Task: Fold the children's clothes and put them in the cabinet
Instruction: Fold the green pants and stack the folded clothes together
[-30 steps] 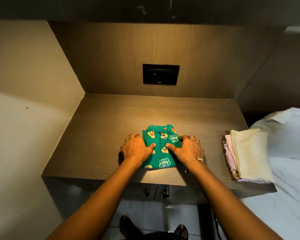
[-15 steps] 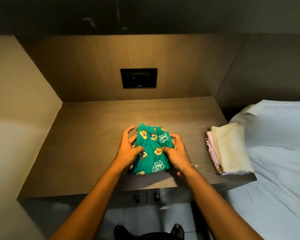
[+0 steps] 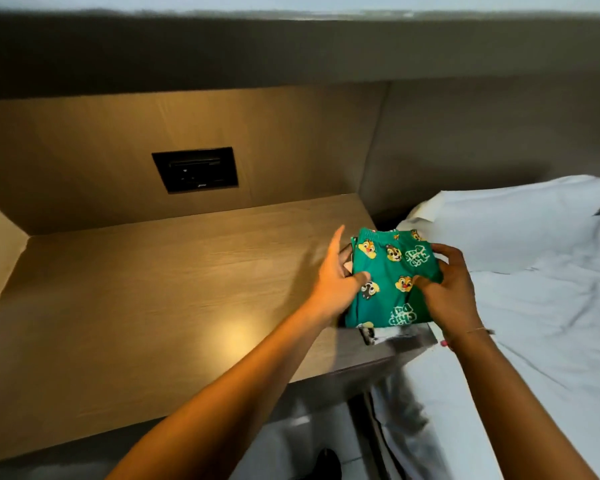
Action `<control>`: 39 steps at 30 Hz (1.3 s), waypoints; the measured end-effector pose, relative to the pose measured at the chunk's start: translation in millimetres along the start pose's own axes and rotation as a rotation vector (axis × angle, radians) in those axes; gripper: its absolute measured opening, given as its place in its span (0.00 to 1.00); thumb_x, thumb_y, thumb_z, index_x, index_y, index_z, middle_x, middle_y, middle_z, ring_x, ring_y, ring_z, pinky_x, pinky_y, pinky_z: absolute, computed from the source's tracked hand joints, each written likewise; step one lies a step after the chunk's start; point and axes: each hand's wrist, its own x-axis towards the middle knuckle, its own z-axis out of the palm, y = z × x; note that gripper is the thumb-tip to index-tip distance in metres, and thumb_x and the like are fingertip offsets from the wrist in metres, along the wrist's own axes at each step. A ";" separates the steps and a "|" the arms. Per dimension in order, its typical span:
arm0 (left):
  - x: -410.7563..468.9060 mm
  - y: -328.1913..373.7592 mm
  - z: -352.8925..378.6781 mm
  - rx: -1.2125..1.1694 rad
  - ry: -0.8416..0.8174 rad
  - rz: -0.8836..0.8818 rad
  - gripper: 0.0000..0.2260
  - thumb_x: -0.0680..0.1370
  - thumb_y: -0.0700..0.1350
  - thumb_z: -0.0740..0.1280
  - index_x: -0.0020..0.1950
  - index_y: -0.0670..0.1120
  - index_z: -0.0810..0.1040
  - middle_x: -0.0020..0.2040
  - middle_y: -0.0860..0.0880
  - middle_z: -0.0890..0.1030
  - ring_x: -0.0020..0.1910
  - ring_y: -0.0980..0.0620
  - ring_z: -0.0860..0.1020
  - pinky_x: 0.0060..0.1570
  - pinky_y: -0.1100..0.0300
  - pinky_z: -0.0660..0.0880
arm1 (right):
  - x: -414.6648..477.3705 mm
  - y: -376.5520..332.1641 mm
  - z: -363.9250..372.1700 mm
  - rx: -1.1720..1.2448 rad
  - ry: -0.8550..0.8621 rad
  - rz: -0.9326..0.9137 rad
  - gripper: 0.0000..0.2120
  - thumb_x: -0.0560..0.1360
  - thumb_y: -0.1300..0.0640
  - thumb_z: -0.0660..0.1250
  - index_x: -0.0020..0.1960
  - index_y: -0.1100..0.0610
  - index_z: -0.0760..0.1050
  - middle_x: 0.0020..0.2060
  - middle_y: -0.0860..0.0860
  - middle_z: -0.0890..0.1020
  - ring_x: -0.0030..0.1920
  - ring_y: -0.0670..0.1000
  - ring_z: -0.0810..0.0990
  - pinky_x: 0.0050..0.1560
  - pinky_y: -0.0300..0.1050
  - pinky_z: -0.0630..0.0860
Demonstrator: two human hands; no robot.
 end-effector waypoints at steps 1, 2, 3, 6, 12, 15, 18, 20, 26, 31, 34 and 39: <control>8.2 -4.5 9.3 0.036 0.015 -0.015 0.42 0.75 0.26 0.65 0.78 0.57 0.52 0.76 0.45 0.66 0.58 0.56 0.79 0.51 0.50 0.81 | 7.4 7.4 -3.6 -0.030 0.002 0.030 0.25 0.72 0.67 0.68 0.60 0.43 0.67 0.58 0.50 0.80 0.51 0.46 0.80 0.44 0.40 0.79; 13.5 -9.0 15.7 0.104 0.040 -0.019 0.42 0.75 0.27 0.66 0.79 0.56 0.52 0.76 0.44 0.66 0.62 0.51 0.77 0.56 0.46 0.79 | 12.9 14.9 -5.2 -0.072 -0.001 0.054 0.25 0.72 0.66 0.69 0.61 0.44 0.67 0.58 0.53 0.80 0.52 0.50 0.81 0.47 0.44 0.80; 16.8 -15.2 17.3 0.237 0.066 -0.007 0.41 0.75 0.30 0.68 0.79 0.55 0.52 0.75 0.44 0.66 0.67 0.48 0.74 0.62 0.45 0.75 | 16.3 21.6 -4.2 -0.132 -0.010 0.071 0.24 0.72 0.64 0.70 0.62 0.46 0.67 0.58 0.55 0.81 0.53 0.54 0.81 0.50 0.48 0.80; 14.3 -40.6 8.2 0.973 0.124 0.115 0.37 0.76 0.49 0.70 0.78 0.52 0.52 0.77 0.48 0.63 0.74 0.46 0.64 0.70 0.46 0.65 | 15.7 43.5 -2.5 -0.314 -0.002 0.075 0.25 0.73 0.60 0.70 0.66 0.50 0.66 0.59 0.57 0.81 0.56 0.61 0.81 0.56 0.55 0.78; 14.0 -61.9 6.2 1.319 0.049 0.425 0.30 0.81 0.62 0.48 0.80 0.49 0.48 0.81 0.49 0.47 0.79 0.51 0.42 0.76 0.49 0.43 | 24.7 54.6 2.4 -0.604 -0.099 -0.313 0.27 0.81 0.50 0.57 0.77 0.51 0.54 0.77 0.52 0.58 0.76 0.55 0.56 0.72 0.54 0.59; 25.2 -70.2 4.7 1.430 -0.066 0.354 0.28 0.82 0.59 0.45 0.80 0.50 0.44 0.80 0.50 0.44 0.79 0.52 0.40 0.77 0.46 0.44 | 27.5 65.4 10.8 -0.613 -0.368 -0.264 0.28 0.83 0.50 0.51 0.79 0.51 0.43 0.79 0.50 0.44 0.78 0.53 0.46 0.77 0.55 0.52; 28.7 -85.1 0.7 1.474 -0.103 0.306 0.28 0.82 0.58 0.44 0.79 0.50 0.40 0.80 0.51 0.41 0.78 0.53 0.39 0.77 0.46 0.44 | 24.9 76.4 12.1 -0.468 -0.429 -0.208 0.30 0.82 0.45 0.48 0.78 0.47 0.37 0.78 0.45 0.40 0.76 0.52 0.58 0.67 0.51 0.71; 31.0 -90.5 0.0 1.456 -0.090 0.315 0.28 0.82 0.59 0.43 0.79 0.51 0.39 0.80 0.51 0.40 0.78 0.53 0.39 0.77 0.48 0.43 | 25.1 79.2 11.8 -0.423 -0.427 -0.190 0.32 0.78 0.40 0.46 0.77 0.45 0.36 0.78 0.44 0.40 0.73 0.51 0.65 0.56 0.42 0.75; 33.8 -95.6 -0.1 1.432 -0.083 0.337 0.28 0.81 0.59 0.42 0.79 0.50 0.39 0.80 0.50 0.41 0.78 0.53 0.39 0.77 0.51 0.41 | 25.9 84.1 14.6 -0.338 -0.440 -0.154 0.32 0.77 0.41 0.46 0.77 0.43 0.36 0.78 0.44 0.42 0.74 0.53 0.64 0.65 0.57 0.73; 34.1 -92.6 1.5 1.468 -0.097 0.299 0.28 0.82 0.59 0.42 0.78 0.51 0.38 0.80 0.51 0.40 0.78 0.53 0.38 0.77 0.48 0.43 | 27.3 80.6 15.3 -0.412 -0.457 -0.137 0.30 0.81 0.43 0.46 0.77 0.46 0.36 0.79 0.47 0.44 0.77 0.53 0.57 0.72 0.62 0.62; 28.5 -81.9 5.3 1.479 -0.121 0.261 0.29 0.82 0.60 0.43 0.78 0.52 0.37 0.80 0.51 0.38 0.79 0.51 0.39 0.77 0.46 0.44 | 27.5 71.7 10.2 -0.518 -0.456 -0.168 0.29 0.83 0.49 0.49 0.78 0.49 0.37 0.79 0.49 0.44 0.77 0.53 0.55 0.74 0.59 0.61; -2.1 -74.9 18.7 1.320 0.307 0.098 0.30 0.80 0.61 0.50 0.78 0.48 0.50 0.75 0.43 0.63 0.68 0.42 0.66 0.66 0.45 0.67 | 8.4 68.5 2.0 -0.633 -0.052 -0.147 0.29 0.80 0.42 0.54 0.77 0.45 0.47 0.73 0.55 0.66 0.68 0.60 0.69 0.61 0.59 0.73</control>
